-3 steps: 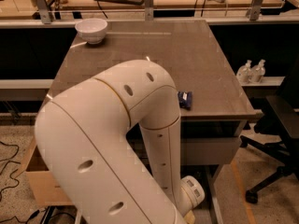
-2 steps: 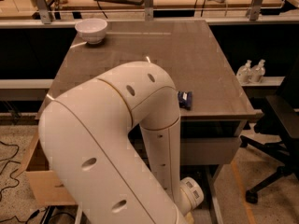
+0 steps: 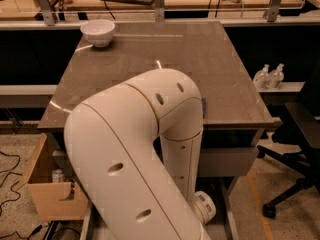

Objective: Pick coke can from middle drawer and place on counter

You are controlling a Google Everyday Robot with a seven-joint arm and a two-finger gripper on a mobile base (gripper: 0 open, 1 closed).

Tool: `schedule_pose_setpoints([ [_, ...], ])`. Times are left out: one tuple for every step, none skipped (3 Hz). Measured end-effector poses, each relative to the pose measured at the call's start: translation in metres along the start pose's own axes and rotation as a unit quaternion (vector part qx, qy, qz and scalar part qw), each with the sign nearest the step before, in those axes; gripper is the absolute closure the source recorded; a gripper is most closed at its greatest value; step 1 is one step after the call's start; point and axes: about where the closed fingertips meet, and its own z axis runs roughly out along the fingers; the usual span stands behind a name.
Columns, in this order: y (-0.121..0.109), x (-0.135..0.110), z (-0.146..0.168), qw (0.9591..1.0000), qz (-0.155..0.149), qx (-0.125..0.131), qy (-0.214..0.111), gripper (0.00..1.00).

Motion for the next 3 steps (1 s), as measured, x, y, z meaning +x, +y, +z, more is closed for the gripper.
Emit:
schedule_pose_setpoints([
  [0.0001,-0.0003,0.0001,1.0,-0.006,0.0,0.0,0.16],
  [0.0001,-0.0003,0.0003,0.9999,-0.013,-0.001,0.0,0.47],
  [0.0001,-0.0002,0.0004,0.9999,-0.017,-0.001,0.0,0.72],
])
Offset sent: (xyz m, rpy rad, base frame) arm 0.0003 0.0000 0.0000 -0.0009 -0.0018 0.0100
